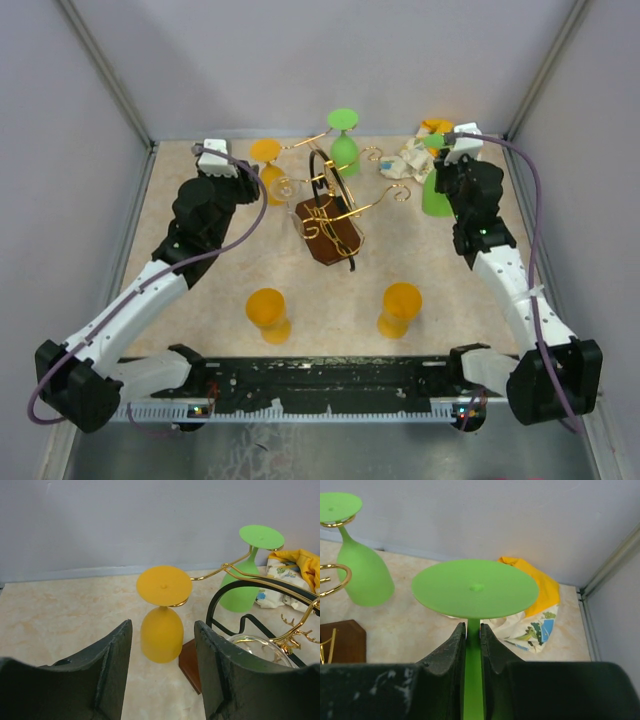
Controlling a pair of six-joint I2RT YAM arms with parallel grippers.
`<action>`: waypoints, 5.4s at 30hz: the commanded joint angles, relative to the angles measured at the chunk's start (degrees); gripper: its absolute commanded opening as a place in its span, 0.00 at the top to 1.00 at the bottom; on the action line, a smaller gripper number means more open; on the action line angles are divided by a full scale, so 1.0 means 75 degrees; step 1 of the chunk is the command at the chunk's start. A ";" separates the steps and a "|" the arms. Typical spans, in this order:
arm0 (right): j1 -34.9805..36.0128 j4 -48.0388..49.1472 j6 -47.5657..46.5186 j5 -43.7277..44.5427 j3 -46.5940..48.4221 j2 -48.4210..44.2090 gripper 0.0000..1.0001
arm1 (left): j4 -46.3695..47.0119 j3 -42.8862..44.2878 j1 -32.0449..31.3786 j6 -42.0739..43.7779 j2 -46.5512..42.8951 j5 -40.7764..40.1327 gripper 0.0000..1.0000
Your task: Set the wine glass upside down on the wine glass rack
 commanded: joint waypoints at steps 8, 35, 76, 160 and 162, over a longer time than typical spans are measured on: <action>-0.0612 0.2561 0.0970 -0.4439 -0.0363 0.0040 1.00 | 0.0252 -0.0309 0.0161 0.0046 -0.0224 0.0775 0.41; -0.1720 0.6607 0.2410 -0.7754 -0.1079 0.1669 1.00 | 0.0311 -0.0421 0.0216 0.0388 -0.0432 0.1038 0.40; -0.0602 0.8664 0.3201 -0.8382 0.0307 0.4710 1.00 | 0.0276 -0.0407 0.0235 0.0690 -0.0318 0.1765 0.38; -0.0729 -0.6805 0.2461 -0.2521 0.1261 -0.1452 0.30 | -0.1447 0.0118 0.0243 0.0349 -0.1135 0.1796 0.31; -0.0713 -0.7388 0.2333 -0.2772 0.1424 -0.1717 0.30 | -0.1447 0.0082 0.0242 0.0354 -0.1197 0.1757 0.31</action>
